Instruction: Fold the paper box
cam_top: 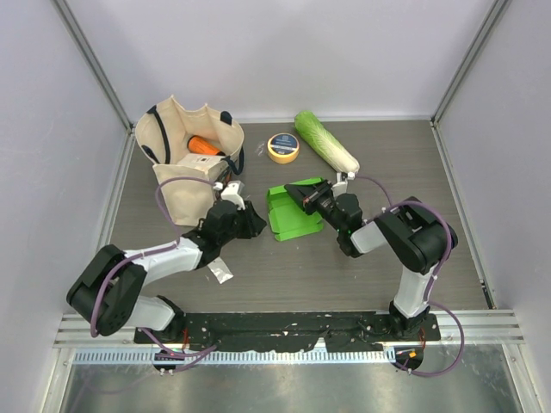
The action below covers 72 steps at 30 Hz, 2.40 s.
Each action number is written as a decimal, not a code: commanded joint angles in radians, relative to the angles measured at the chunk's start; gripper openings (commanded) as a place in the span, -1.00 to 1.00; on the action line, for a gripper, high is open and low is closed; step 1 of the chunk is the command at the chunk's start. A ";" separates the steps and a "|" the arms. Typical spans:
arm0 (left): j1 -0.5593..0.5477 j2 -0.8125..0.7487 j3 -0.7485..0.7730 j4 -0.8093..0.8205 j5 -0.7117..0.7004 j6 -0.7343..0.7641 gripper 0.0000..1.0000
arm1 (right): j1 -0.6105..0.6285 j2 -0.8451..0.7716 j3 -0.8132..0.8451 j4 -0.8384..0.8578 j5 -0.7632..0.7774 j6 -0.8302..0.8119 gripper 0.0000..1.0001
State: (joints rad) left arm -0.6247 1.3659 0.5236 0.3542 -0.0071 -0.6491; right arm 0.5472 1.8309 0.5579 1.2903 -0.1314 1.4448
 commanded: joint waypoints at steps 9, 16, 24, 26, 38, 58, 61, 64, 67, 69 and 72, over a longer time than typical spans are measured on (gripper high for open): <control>-0.159 -0.005 0.007 0.058 -0.080 -0.044 -0.70 | -0.007 0.067 0.068 0.083 0.036 0.052 -0.92; -0.158 0.200 0.082 0.144 -0.155 0.000 -1.00 | 0.000 0.071 0.068 0.092 0.039 0.065 -0.94; -0.158 0.297 0.090 0.129 -0.283 -0.049 -1.00 | 0.002 0.096 0.016 0.156 0.032 0.060 -0.95; -0.158 0.308 0.085 0.124 -0.300 -0.060 -1.00 | 0.000 0.120 -0.013 0.229 0.020 0.051 -0.93; -0.158 0.240 0.044 0.117 -0.263 -0.024 -1.00 | -0.001 0.160 -0.058 0.255 0.035 -0.006 -0.92; -0.044 -0.188 0.075 -0.187 -0.309 0.020 -0.50 | -0.010 -0.147 0.158 -0.720 0.069 0.104 -0.98; -0.003 -0.197 0.094 -0.202 -0.307 0.017 -0.40 | -0.013 -0.134 0.198 -0.801 0.062 0.101 -0.98; 0.036 -0.165 0.140 -0.228 -0.301 0.025 -0.27 | -0.016 -0.134 0.211 -0.833 0.068 0.111 -0.98; 0.045 -0.082 0.212 -0.270 -0.277 0.048 -0.29 | -0.020 -0.125 0.234 -0.867 0.075 0.106 -0.99; 0.045 -0.006 0.236 -0.265 -0.258 0.077 -0.32 | -0.023 -0.116 0.240 -0.870 0.067 0.120 -0.99; 0.043 0.091 0.266 -0.227 -0.223 0.112 -0.33 | -0.026 -0.101 0.240 -0.864 0.061 0.135 -0.99</control>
State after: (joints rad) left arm -0.5812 1.3495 0.7414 0.1127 -0.2726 -0.6033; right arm 0.5285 1.7050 0.7734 0.4732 -0.0803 1.5581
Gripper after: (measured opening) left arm 0.338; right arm 0.061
